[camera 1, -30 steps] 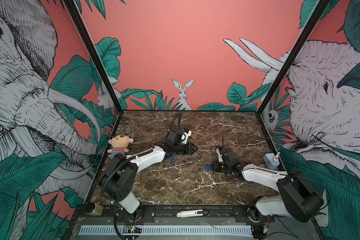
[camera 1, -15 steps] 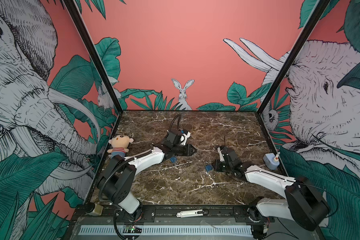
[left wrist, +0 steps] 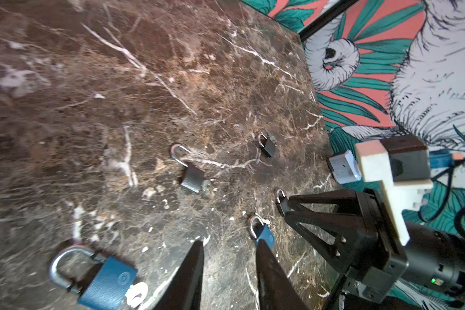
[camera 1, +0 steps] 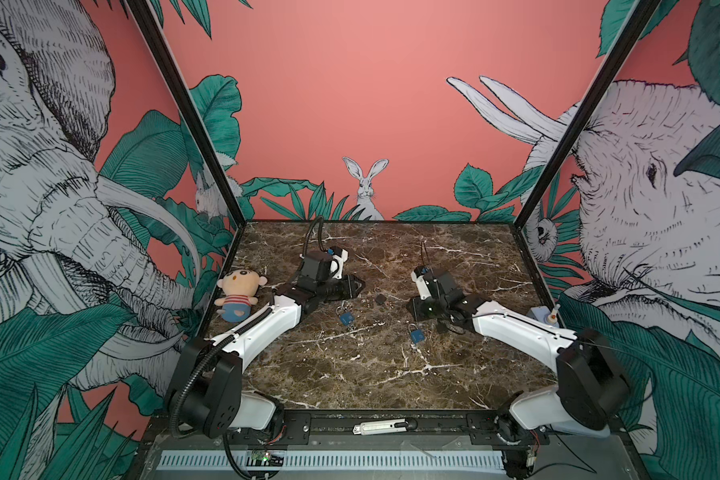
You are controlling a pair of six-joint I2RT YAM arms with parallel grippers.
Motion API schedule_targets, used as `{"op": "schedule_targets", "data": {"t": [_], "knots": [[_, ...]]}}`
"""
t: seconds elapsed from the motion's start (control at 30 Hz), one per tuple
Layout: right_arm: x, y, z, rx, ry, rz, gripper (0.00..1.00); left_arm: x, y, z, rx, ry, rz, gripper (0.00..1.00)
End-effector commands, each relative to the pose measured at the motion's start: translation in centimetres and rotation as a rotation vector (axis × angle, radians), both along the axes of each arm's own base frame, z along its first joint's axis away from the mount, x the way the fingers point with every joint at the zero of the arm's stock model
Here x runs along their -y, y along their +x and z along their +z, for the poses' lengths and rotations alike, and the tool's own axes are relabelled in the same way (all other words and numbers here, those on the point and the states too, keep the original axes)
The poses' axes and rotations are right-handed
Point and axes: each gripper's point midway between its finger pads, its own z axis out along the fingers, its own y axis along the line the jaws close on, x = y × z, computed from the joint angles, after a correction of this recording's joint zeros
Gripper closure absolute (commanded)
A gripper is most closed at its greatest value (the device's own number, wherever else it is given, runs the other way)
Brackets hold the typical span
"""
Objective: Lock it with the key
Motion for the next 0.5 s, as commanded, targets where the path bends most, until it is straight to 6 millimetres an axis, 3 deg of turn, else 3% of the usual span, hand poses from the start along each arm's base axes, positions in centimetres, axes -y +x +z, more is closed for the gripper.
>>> {"op": "schedule_targets", "data": {"t": [0.0,0.23,0.47], "knots": [[-1.7,1.0,-0.2,0.031,-0.096,0.122,0.68,-2.2,-0.3,0.6,-0.018,-0.024,0.051,0.65],[-5.3,3.7,-2.9,0.015,-0.212,0.265,0.65,-6.1,0.3,0.9,-0.02,-0.037,0.142,0.64],[-7.0,6.0,-4.5,0.035,-0.288,0.313,0.63,-7.7,0.4,0.4,-0.035,-0.041,0.177,0.64]]}}
